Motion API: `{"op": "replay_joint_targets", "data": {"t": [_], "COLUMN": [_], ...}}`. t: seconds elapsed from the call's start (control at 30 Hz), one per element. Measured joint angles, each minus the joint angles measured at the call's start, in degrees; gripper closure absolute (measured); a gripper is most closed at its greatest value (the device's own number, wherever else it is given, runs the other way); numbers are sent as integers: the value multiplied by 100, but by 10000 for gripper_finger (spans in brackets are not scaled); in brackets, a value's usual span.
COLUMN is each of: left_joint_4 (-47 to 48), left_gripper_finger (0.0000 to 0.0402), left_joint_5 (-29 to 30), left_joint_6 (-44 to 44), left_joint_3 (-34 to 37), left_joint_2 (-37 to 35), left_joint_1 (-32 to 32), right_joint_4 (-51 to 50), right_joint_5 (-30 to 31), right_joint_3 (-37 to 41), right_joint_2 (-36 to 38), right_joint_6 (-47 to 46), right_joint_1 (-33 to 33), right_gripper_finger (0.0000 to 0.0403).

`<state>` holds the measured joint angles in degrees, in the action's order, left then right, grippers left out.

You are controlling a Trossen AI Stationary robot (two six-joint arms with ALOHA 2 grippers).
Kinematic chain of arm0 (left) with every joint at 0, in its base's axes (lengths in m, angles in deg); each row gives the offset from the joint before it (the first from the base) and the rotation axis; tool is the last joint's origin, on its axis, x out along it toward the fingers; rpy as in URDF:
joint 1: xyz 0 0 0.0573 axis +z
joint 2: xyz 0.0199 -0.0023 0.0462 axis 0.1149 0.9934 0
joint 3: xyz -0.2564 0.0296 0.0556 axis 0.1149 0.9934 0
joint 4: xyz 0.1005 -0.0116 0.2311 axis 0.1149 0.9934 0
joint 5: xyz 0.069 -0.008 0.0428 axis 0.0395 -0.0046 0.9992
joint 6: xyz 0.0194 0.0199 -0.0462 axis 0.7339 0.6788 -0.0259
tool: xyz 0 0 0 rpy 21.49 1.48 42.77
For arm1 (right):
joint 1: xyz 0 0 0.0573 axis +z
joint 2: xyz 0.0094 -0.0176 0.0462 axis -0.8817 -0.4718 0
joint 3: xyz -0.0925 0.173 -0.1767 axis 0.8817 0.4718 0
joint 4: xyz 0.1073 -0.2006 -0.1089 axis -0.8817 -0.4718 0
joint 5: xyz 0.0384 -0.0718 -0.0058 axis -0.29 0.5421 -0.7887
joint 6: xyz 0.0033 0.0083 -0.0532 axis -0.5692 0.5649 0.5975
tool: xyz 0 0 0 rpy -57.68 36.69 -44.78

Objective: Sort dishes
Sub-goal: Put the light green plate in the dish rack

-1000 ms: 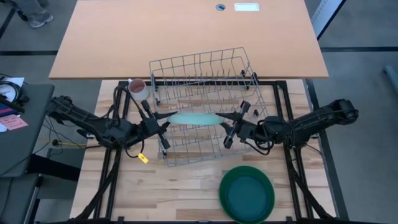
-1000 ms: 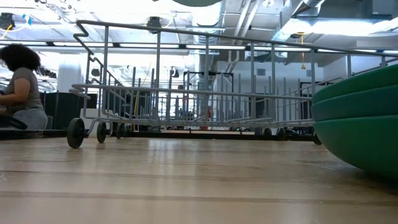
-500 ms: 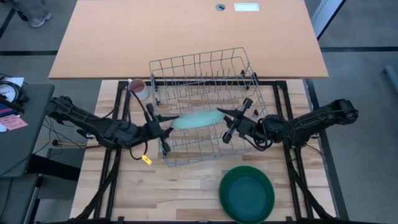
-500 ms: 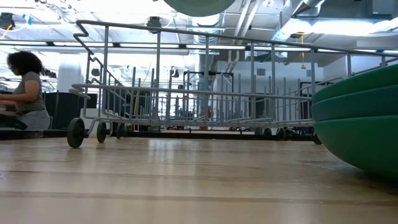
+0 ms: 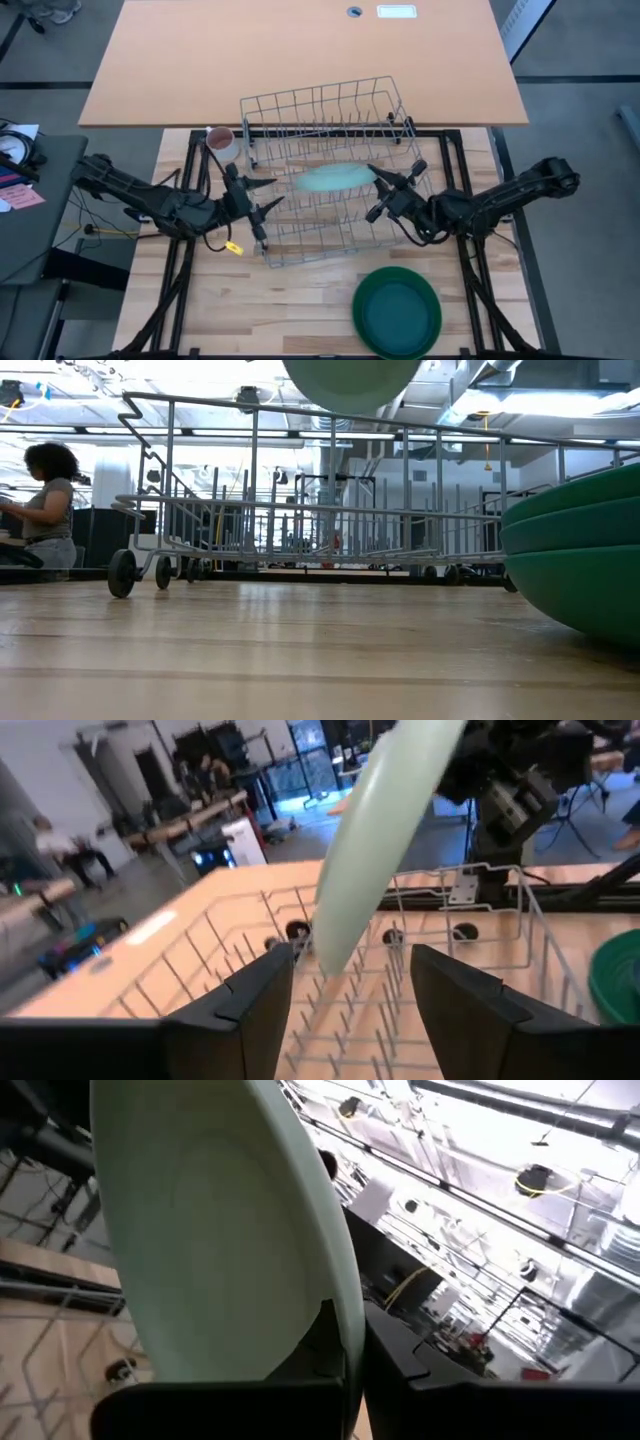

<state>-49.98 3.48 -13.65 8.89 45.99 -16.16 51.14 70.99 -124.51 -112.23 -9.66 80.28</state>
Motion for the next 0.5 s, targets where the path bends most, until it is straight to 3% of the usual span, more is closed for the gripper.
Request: {"op": "replay_joint_targets", "data": {"t": [0.23, 0.5], "left_joint_4": [1493, 2639], "left_gripper_finger": [203, 202], "left_joint_5": [-191, -209], "left_joint_6": [-1910, -2682], "left_joint_3": [0, 0], "left_joint_2": [-622, -870], "left_joint_1": [221, 525], "right_joint_4": [11, -33], "right_joint_5": [5, -44], "right_joint_3": [0, 0], "right_joint_2": [135, 135], "right_joint_6": [183, 624], "right_joint_1": [287, 508], "right_gripper_finger": [388, 388]}}
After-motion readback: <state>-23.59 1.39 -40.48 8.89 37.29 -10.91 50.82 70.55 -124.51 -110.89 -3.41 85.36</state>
